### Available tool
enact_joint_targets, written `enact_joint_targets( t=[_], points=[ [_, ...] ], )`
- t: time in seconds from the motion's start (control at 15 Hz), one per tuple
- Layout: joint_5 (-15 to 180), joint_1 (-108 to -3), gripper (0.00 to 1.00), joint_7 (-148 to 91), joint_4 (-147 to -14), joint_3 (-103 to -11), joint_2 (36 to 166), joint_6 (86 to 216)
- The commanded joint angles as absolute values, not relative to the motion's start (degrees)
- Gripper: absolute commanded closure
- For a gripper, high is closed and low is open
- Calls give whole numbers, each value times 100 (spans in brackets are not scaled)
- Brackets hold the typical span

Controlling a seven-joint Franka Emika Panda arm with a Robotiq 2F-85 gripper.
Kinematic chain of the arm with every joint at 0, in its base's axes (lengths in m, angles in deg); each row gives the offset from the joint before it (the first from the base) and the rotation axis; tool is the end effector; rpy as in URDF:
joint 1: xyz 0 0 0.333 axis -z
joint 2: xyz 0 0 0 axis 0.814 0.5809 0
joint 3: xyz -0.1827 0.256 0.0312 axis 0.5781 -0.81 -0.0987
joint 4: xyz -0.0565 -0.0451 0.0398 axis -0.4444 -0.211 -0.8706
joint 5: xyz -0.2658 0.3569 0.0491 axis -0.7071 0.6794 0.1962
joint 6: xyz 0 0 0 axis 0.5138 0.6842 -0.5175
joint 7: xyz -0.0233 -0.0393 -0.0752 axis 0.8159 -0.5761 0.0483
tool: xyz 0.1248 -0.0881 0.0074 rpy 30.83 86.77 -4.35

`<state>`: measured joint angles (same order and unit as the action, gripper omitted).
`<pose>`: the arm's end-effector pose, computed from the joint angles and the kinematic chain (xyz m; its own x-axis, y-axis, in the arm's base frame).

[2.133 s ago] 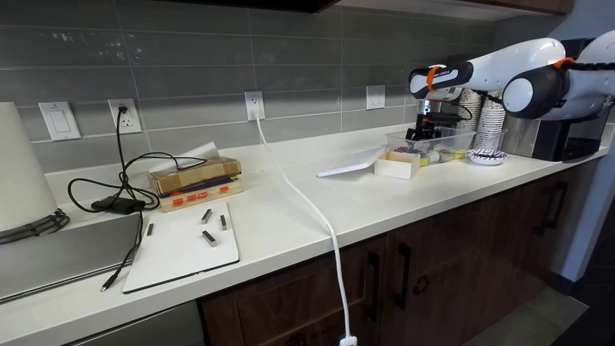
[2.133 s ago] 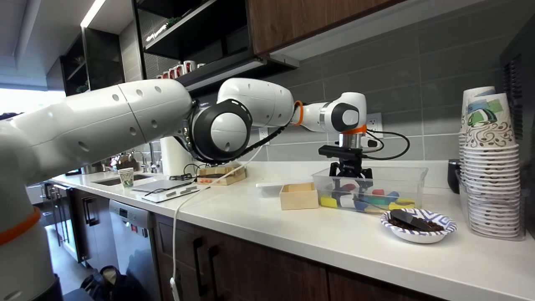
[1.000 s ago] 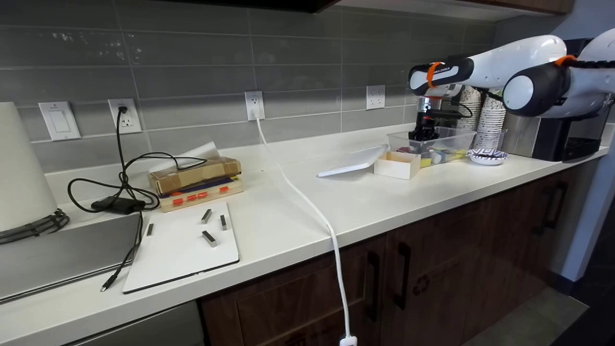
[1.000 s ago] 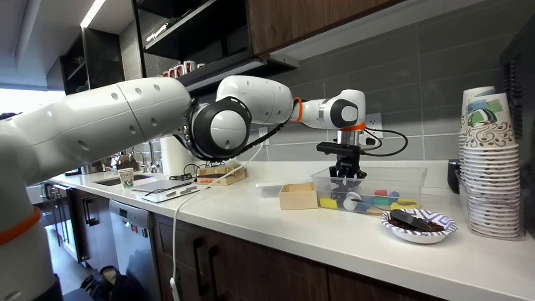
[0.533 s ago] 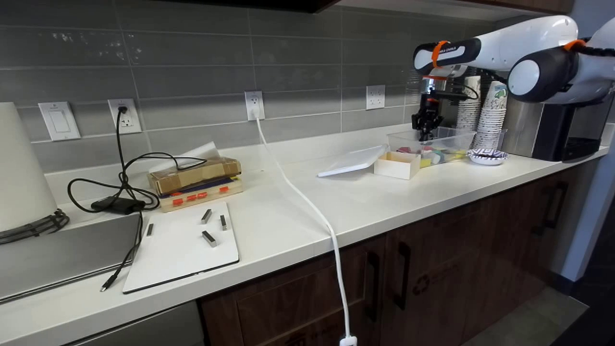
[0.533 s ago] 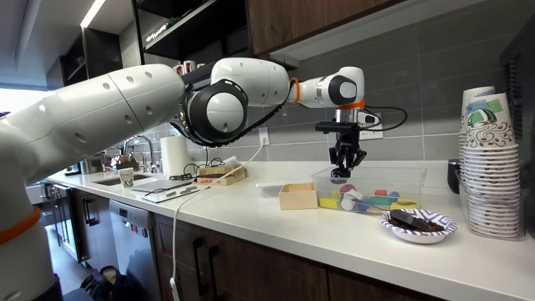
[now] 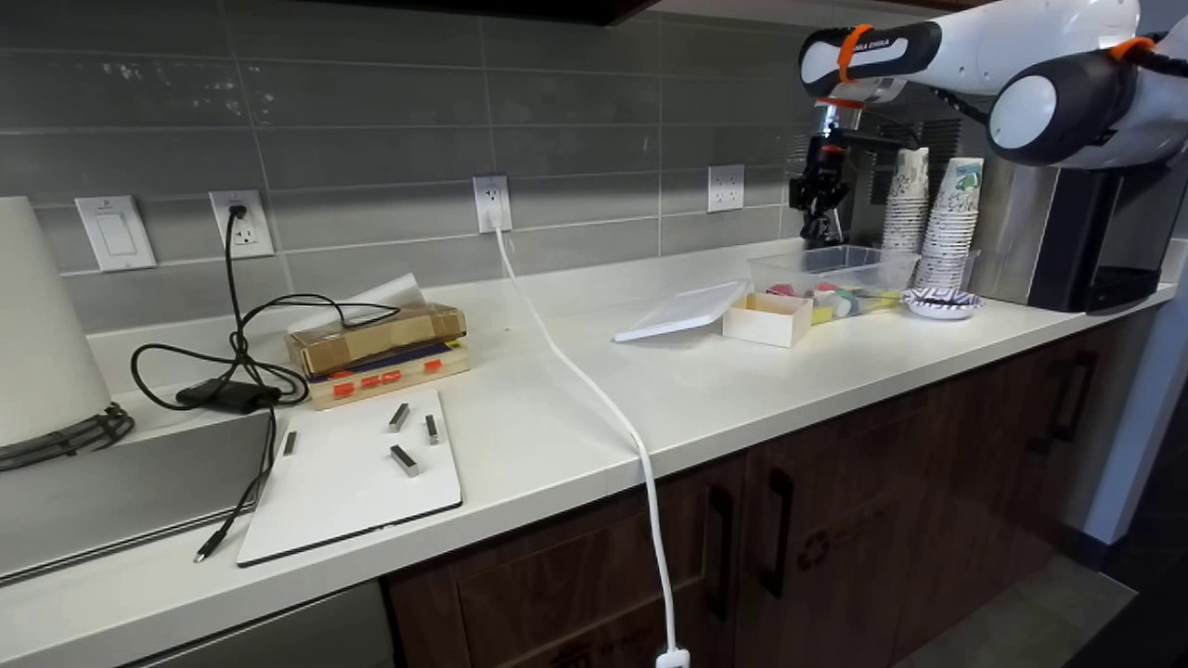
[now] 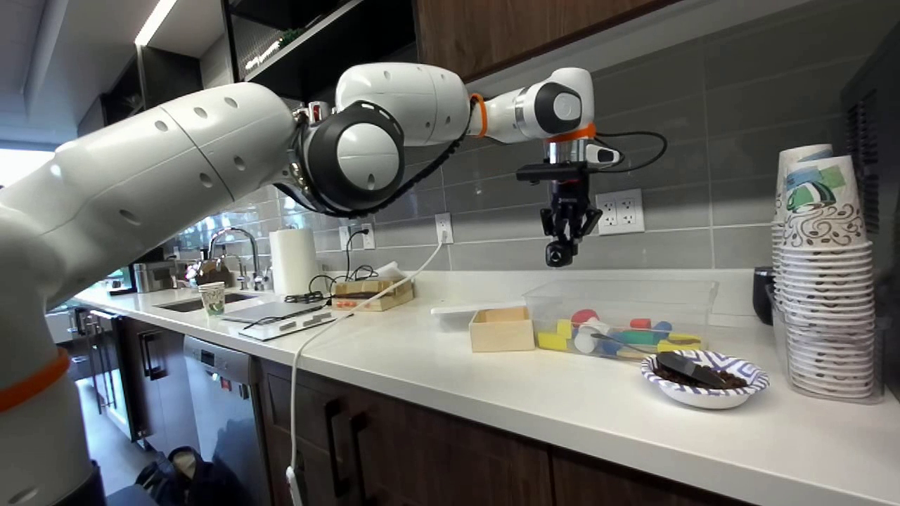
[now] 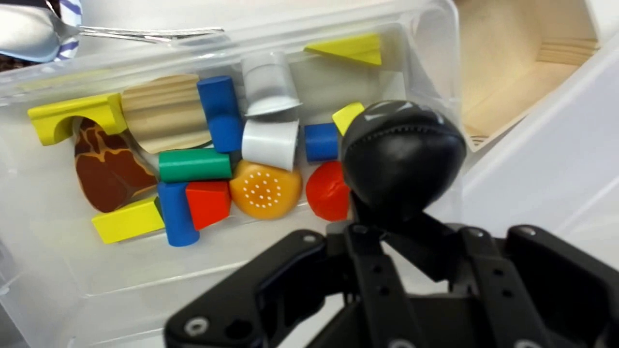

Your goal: Move the black object from the bowl to the brown box

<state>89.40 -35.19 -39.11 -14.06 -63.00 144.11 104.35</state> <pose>0.8011 -0.2558 0.3868 0.9771 -0.2077 0.0471 -0.2028 -0.9749 -0.0920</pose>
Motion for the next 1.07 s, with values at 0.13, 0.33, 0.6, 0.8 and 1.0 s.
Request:
enact_joint_targets(
  t=[0.13, 0.33, 0.6, 0.8, 1.0],
  points=[
    [9004, -3775, 96, -4132, -1413, -6297, 14226, 9914],
    [8982, -3866, 96, -4177, -1414, -6283, 14195, 9666],
    [8955, -3971, 96, -4310, -1435, -6284, 14150, 9096],
    [8932, -4065, 96, -4290, -1389, -6269, 14196, 8711],
    [8918, -4186, 96, -4246, -1256, -6266, 14316, 8470]
  ],
)
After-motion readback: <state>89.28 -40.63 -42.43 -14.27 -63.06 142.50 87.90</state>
